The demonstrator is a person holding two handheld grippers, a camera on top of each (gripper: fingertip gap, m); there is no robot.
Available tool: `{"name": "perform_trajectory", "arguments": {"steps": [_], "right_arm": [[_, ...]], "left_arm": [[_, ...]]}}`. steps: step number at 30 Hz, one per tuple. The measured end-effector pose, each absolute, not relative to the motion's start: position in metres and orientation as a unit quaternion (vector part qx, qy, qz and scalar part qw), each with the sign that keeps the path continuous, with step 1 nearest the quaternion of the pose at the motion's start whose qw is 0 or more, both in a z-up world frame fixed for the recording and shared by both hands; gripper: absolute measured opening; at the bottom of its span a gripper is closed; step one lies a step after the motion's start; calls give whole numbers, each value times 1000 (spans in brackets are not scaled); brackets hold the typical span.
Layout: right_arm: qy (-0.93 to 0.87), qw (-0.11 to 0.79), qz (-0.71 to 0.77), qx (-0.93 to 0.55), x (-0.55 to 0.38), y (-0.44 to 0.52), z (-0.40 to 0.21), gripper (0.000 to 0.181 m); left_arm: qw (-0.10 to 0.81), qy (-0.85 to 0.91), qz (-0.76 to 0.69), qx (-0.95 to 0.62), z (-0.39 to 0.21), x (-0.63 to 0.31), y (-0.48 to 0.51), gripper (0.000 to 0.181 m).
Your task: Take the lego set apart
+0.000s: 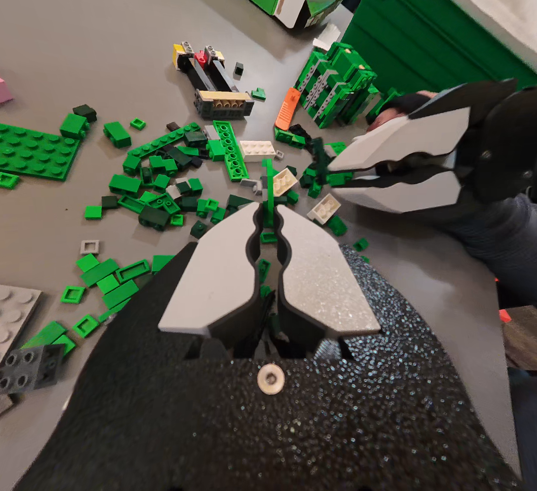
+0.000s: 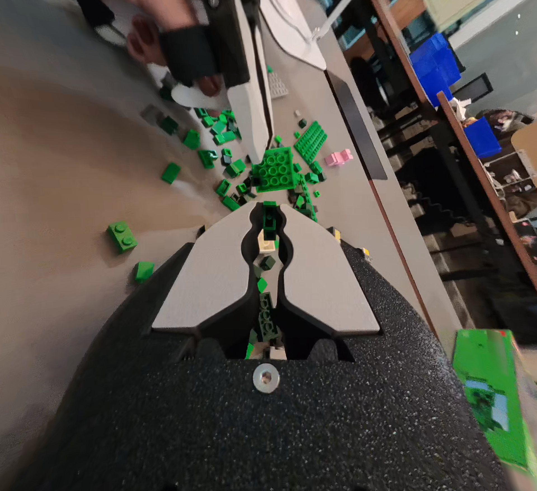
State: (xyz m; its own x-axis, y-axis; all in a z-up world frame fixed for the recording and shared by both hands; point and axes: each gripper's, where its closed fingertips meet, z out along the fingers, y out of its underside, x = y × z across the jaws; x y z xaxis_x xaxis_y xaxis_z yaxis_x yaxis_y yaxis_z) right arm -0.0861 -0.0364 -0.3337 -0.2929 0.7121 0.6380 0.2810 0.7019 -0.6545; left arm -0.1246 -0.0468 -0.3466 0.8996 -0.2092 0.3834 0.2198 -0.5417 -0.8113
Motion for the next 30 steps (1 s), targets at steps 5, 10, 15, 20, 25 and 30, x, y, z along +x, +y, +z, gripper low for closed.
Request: {"name": "perform_trajectory", "arguments": {"steps": [5,10,15,20,25,30], "right_arm": [[-784,518,211,-271,-73,-33,-328,7],[-797,527,180,-235,-70,-33,-329,7],[-808,558,99,-163,-75,-42,-333,7],[-802,579,68,-128,-78,-49,-328,7],[-809,573,67,-115,-79,-58,-331,8],[-819,561,65,-104,-81,-64,-336,7]], "left_arm": [[481,-7,-249,-840,-347,-124,-47,5],[489,-5,-278,-827,-343,-123,-48,6],[559,72,-213,-798,-324,-124,-47,6],[577,133,-115,-798,-319,-125,-48,6],[512,56,-220,-829,-337,-120,-48,6],[493,4,-255,-832,-344,-127,-48,11]]}}
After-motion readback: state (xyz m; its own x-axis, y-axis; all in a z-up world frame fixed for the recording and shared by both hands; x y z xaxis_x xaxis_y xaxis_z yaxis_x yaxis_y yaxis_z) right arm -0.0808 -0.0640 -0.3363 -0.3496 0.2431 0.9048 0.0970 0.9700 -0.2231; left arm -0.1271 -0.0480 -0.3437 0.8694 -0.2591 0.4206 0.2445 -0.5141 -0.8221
